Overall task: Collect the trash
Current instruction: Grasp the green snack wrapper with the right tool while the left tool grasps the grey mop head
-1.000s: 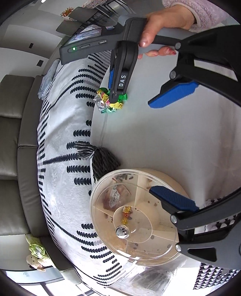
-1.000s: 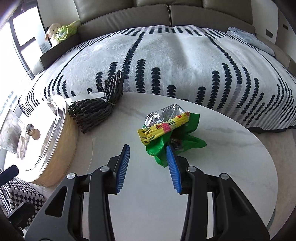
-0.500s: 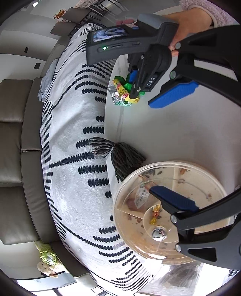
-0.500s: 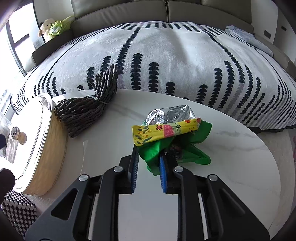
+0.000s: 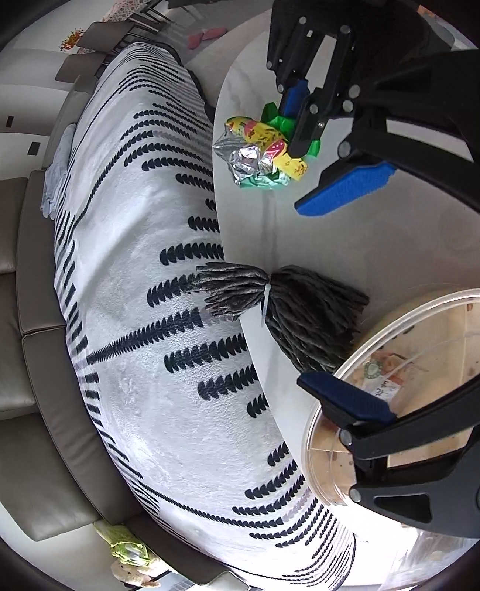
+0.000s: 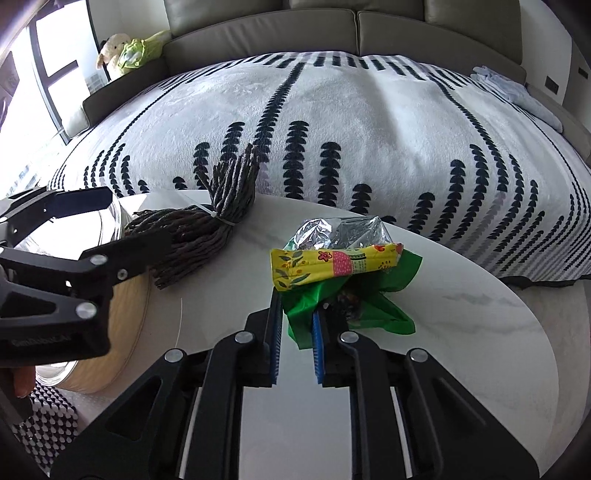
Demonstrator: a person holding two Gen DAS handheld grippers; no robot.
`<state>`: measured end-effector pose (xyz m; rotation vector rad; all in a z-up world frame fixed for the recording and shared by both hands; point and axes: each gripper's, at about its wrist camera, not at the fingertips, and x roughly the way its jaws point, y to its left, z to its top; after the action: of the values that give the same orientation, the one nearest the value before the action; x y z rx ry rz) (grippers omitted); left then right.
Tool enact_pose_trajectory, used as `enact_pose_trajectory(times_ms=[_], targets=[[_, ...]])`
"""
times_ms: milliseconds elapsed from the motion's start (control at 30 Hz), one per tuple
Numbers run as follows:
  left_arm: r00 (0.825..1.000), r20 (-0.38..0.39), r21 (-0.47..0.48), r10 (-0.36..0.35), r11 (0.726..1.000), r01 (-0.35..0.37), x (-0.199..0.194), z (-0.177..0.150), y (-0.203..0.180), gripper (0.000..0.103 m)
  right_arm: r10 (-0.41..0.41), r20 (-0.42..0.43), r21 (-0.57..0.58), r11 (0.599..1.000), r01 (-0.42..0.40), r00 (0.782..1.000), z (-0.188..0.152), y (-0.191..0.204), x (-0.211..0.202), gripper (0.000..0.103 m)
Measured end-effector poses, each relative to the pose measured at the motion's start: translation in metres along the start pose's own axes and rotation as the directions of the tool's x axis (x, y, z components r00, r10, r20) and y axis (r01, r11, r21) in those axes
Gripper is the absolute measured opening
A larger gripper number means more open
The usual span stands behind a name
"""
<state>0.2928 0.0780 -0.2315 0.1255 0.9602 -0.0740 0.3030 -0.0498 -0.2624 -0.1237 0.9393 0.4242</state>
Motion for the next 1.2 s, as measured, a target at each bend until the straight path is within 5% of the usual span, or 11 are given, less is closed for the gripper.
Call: enact_pose_trajectory(times_ms=[467,800,1200], targets=[[0.993,-0.12,0.025,-0.001,1.0,0.004,0.05,0.006,0.004,0.084,0.075,-0.024,-0.056,0.996,-0.076,0.997,0.041,-0.001,0.022,0.013],[0.979,-0.204,0.044,-0.028,0.998,0.038,0.066,0.002,-0.001,0.019,0.083,-0.008,-0.058,0.995,-0.083,0.997,0.043,-0.002,0.014,0.013],[0.987,-0.138,0.1,-0.08,0.99,0.094,0.049,0.005,-0.029,0.012,0.074,0.019,-0.056,0.996,-0.073,0.997,0.037,-0.013,-0.003,0.013]])
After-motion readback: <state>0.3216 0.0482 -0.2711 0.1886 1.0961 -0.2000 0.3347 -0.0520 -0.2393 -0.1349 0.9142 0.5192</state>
